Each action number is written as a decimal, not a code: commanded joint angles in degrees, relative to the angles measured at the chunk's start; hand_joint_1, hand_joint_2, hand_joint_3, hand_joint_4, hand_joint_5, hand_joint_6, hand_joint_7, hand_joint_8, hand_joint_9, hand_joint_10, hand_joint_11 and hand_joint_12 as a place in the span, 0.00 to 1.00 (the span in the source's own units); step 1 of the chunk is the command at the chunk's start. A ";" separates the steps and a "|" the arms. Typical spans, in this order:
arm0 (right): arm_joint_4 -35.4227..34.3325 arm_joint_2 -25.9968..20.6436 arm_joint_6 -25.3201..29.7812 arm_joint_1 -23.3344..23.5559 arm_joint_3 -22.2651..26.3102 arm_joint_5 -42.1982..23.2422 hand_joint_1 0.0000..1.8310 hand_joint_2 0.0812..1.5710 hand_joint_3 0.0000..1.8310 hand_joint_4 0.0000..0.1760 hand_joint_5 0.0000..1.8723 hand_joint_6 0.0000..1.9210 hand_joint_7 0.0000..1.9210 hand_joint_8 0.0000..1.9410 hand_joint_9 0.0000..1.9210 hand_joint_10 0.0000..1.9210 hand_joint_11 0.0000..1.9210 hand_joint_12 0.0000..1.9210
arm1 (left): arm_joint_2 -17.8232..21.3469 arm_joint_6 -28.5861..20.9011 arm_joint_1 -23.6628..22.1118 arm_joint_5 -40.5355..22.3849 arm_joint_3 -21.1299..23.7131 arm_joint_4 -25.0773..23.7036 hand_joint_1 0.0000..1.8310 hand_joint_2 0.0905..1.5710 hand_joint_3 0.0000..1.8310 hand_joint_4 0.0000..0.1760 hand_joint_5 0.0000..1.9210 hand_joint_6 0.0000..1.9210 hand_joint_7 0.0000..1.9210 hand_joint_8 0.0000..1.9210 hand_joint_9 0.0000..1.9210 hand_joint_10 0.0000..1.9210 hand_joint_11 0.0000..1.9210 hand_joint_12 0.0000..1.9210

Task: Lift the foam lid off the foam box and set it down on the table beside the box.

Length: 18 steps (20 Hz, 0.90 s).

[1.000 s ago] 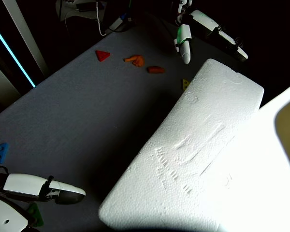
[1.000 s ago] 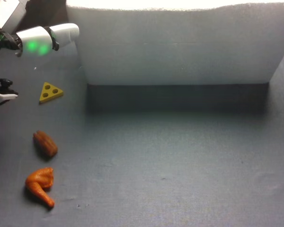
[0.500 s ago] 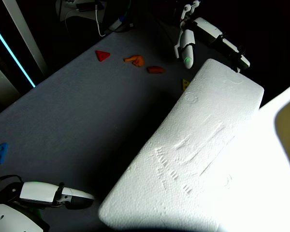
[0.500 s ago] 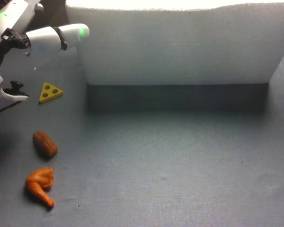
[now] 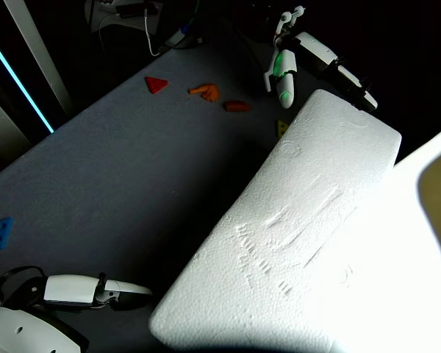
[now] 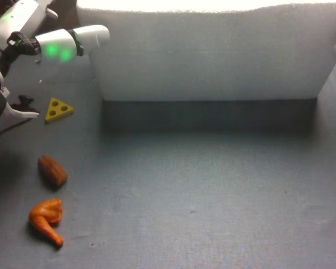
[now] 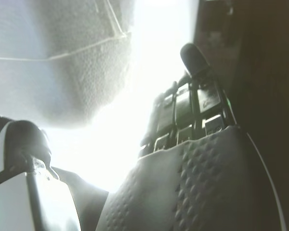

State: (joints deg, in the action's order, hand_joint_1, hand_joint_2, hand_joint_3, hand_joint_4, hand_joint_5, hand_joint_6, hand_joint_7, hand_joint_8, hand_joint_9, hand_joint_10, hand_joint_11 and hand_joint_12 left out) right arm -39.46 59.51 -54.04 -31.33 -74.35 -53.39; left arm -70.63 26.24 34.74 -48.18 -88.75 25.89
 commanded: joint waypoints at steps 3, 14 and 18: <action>1.66 0.02 0.68 1.48 -1.65 -5.81 0.34 0.64 0.00 0.00 0.00 0.00 0.00 0.00 0.00 0.00 0.00 0.00 | -0.86 -1.83 -1.15 -5.12 -1.69 -0.95 0.27 0.57 0.00 0.07 0.01 0.00 0.01 0.00 0.03 0.01 0.00 0.53; 2.79 2.00 2.61 2.98 -3.93 -4.52 0.33 0.66 0.00 0.00 0.00 0.00 0.00 0.00 0.00 0.00 0.00 0.00 | -2.77 -3.03 -2.86 -3.43 -3.98 -2.11 0.31 0.61 0.00 0.01 0.02 0.00 0.00 0.00 0.01 0.00 0.00 0.37; 2.90 2.04 2.88 3.37 -4.27 -4.52 0.33 0.68 0.01 0.00 0.00 0.00 0.00 0.00 0.00 0.00 0.00 0.00 | -3.36 -3.65 -2.86 -2.95 -4.65 -2.05 0.33 0.62 0.00 0.00 0.03 0.00 0.00 0.00 0.00 0.00 0.00 0.28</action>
State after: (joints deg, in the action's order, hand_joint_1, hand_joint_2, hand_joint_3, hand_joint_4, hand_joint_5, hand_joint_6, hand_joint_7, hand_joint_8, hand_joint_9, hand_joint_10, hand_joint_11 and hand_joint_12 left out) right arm -37.89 62.37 -51.57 -28.69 -77.93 -51.11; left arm -74.13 22.79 32.42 -44.93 -92.86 24.03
